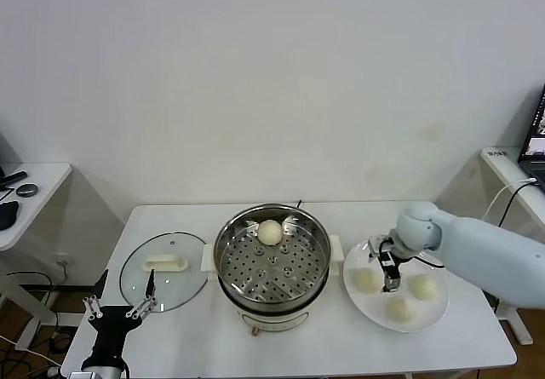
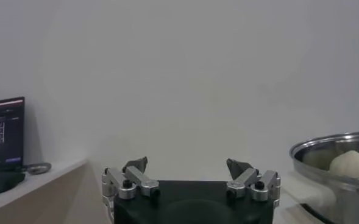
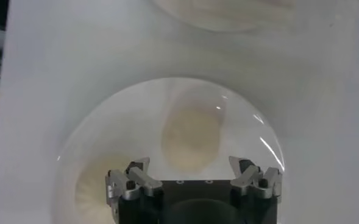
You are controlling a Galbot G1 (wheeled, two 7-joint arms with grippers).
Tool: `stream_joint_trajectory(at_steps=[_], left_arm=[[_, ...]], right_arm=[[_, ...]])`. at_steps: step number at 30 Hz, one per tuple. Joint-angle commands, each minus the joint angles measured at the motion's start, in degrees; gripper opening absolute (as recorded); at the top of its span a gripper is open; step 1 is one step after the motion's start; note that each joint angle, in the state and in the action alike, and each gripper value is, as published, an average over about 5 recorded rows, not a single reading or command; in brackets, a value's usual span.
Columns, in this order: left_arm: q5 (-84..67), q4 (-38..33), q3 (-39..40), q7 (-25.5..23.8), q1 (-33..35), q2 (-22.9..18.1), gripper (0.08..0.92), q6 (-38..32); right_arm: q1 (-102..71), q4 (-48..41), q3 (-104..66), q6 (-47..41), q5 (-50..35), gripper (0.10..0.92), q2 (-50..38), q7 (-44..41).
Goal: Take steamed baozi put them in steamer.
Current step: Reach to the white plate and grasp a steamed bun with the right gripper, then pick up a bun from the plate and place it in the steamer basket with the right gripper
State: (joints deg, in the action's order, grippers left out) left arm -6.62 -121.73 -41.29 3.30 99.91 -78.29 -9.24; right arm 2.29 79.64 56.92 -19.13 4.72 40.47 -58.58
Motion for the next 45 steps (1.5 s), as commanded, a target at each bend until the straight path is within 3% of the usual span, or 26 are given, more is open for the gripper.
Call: stream_joint_trajectory(at_steps=[1, 7, 17, 24, 30, 37, 45], left_arm=[[-0.03, -0.05, 0.03, -0.02, -0.03, 0.03, 0.823, -0.01], [0.03, 0.11, 0.28, -0.02, -0.10, -0.07, 0.823, -0.04], [0.10, 0.02, 0.34, 0.00, -0.08, -0.19, 0.823, -0.11], [0.12, -0.40, 0.41, -0.03, -0.08, -0.13, 0.823, -0.11], [-0.01, -0.48, 0.87, -0.11, -0.52, 0.33, 0.823, 0.00], [-0.29, -0.20, 2.11, -0.14, -2.04, 1.13, 0.823, 0.26], [-0.36, -0.69, 2.48, -0.05, -2.45, 1.70, 0.823, 0.11]], right_arm=[[-3.82, -3.11, -2.89, 0.70, 1.87, 0.823, 2.80, 0.86], [-4.38, -2.99, -3.61, 0.31, 2.20, 0.804, 3.08, 0.96], [-3.64, -2.71, -4.46, 0.90, 2.36, 0.633, 1.90, -0.03], [3.53, 1.77, -3.73, 0.05, -1.71, 0.611, -2.42, -1.05], [25.91, 11.99, 8.73, -5.13, -14.43, 0.612, -6.64, -1.63], [53.01, 21.64, 25.04, -14.28, -34.48, 0.619, 0.88, 2.33], [50.63, 24.82, 25.76, -22.41, -48.09, 0.619, 14.26, 9.94]])
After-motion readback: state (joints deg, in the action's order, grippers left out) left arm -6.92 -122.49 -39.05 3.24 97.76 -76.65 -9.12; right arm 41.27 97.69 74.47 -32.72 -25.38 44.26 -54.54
